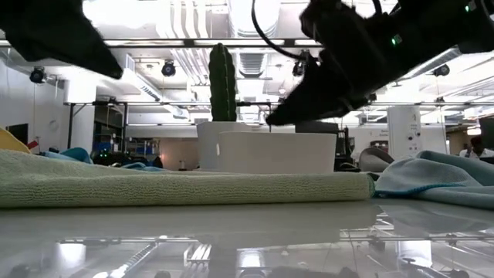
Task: Fold microfiber towels
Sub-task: Fold the green towel
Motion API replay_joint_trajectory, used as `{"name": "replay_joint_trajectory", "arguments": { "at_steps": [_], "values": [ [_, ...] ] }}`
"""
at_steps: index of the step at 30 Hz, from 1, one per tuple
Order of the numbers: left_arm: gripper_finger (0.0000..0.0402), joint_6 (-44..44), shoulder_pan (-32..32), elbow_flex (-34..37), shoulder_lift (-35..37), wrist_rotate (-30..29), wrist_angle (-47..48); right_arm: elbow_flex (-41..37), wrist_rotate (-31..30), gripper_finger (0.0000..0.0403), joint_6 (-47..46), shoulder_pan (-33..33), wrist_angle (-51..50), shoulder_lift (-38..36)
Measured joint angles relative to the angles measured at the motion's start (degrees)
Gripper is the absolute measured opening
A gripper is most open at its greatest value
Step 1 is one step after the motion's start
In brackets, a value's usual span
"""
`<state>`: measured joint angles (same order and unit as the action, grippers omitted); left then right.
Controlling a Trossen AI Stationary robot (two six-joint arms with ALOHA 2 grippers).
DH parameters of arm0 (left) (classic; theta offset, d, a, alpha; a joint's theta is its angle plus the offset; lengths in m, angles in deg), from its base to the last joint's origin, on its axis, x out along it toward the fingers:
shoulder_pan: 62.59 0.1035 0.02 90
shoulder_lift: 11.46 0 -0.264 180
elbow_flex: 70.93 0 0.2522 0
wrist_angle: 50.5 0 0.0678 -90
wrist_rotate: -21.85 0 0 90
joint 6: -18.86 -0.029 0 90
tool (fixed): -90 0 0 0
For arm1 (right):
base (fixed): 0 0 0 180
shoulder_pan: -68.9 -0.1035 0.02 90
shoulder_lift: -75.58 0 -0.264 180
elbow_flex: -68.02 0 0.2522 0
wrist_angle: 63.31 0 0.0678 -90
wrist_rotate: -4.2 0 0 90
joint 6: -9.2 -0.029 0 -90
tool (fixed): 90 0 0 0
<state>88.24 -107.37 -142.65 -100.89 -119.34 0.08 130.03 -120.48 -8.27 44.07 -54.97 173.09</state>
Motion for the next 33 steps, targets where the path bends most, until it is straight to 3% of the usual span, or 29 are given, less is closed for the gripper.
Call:
{"name": "replay_joint_trajectory", "arguments": {
  "at_steps": [8,13,23,30,33],
  "values": [
    [0.001,1.4,0.0,2.1,-9.6,-4.8,-3.3,0.0,-4.7,0.0088,5.4,-0.8,21.2,9.3],
    [0.001,8.1,0.0,2.2,-16.1,-9.2,-3.4,0.1,-8.1,0.0088,8.0,-0.6,31.3,15.9],
    [0.001,8.6,0.1,3.2,-23.6,-8.7,-1.9,0.1,-10.6,0.0088,1.1,-0.3,24.2,19.6],
    [0.001,8.8,0.1,4.5,-22.8,-7.8,1.0,0.2,-10.4,0.0088,-5.5,0.4,17.8,19.4],
    [0.001,7.2,0.0,4.3,-20.3,-4.5,5.7,0.2,-10.4,0.0088,-5.5,0.4,17.5,19.4]
  ]
}}
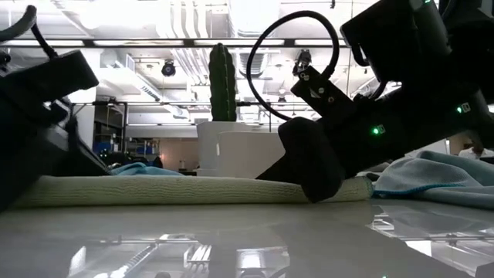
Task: Fold microfiber towels
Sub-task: Fold the green towel
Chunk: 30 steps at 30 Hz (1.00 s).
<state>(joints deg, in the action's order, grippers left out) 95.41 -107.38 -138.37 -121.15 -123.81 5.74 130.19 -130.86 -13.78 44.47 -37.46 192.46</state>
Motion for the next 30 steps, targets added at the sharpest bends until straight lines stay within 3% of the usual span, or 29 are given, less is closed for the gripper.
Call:
{"name": "replay_joint_trajectory", "arguments": {
  "at_steps": [5,10,13,24,30],
  "values": [
    [0.001,-7.4,0.0,-1.3,9.0,9.3,7.0,0.0,0.0,0.0088,0.0,0.0,-0.2,0.0],
    [0.001,-8.8,-0.2,-1.4,18.5,13.6,5.4,-0.1,0.1,0.0088,0.0,0.0,0.0,0.0],
    [0.001,-12.1,-0.4,-1.2,21.8,22.7,5.1,-0.1,0.1,0.0088,0.2,0.0,0.0,0.0],
    [0.001,-12.4,-1.9,4.7,19.7,36.8,2.3,-0.1,0.2,0.0088,0.4,0.1,0.1,0.0],
    [0.001,-12.5,-1.8,5.2,18.5,37.5,3.6,-0.2,0.5,0.0088,1.1,0.1,-0.4,-1.0]
  ]
}}
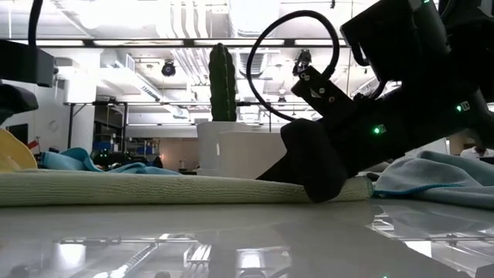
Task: Fold microfiber towels
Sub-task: Fold the green towel
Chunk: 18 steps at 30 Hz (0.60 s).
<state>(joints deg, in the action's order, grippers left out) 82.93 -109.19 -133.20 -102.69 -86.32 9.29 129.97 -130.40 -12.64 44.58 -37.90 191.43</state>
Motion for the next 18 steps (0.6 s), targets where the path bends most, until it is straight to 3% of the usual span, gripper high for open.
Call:
{"name": "replay_joint_trajectory", "arguments": {
  "at_steps": [12,18],
  "values": [
    [0.001,0.0,0.6,-2.4,4.8,0.1,4.7,-0.2,4.4,0.0087,0.1,0.0,-8.3,-9.5],
    [0.001,-0.6,0.9,-4.2,5.1,-11.5,0.6,-0.1,10.2,0.0102,-3.7,0.0,-10.5,-15.0]
  ]
}}
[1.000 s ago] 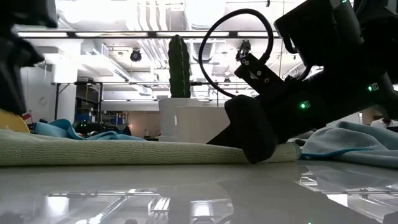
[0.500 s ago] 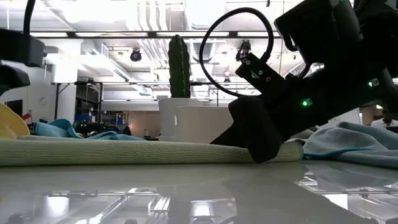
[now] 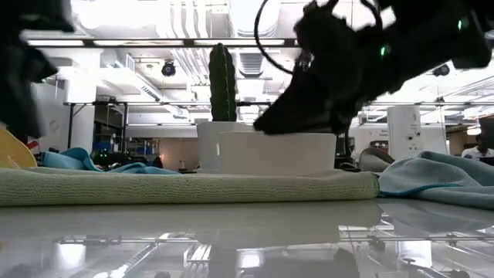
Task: Fold microfiber towels
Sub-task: Fold the green towel
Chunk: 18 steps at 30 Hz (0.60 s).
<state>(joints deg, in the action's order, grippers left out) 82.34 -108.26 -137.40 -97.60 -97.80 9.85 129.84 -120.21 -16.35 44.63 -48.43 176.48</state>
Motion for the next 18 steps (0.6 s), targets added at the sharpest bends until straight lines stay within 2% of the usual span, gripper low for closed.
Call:
{"name": "replay_joint_trajectory", "arguments": {
  "at_steps": [2,5,7,12,15,18],
  "values": [
    [0.001,-2.1,0.2,0.2,-0.7,-4.7,-4.8,0.0,1.8,0.0112,-3.5,0.0,-3.4,-2.6],
    [0.001,-6.9,0.8,0.9,-2.2,-8.6,-11.9,0.0,4.5,0.0116,-10.3,0.1,-13.0,-7.3],
    [0.001,-9.7,1.3,1.4,-3.3,-8.7,-15.7,0.1,6.2,0.0118,-15.5,0.3,-20.7,-10.6],
    [0.001,-9.5,1.9,3.0,-6.0,-8.3,-16.1,0.1,9.0,0.014,-27.6,0.3,-36.3,-17.1],
    [0.001,-8.4,1.9,3.9,-7.2,-6.3,-15.6,0.1,10.5,0.0165,-33.5,0.3,-40.9,-19.0],
    [0.001,-8.1,1.9,4.7,-8.0,-4.9,-15.7,0.1,11.0,0.0194,-34.7,0.3,-42.1,-19.3]
  ]
}}
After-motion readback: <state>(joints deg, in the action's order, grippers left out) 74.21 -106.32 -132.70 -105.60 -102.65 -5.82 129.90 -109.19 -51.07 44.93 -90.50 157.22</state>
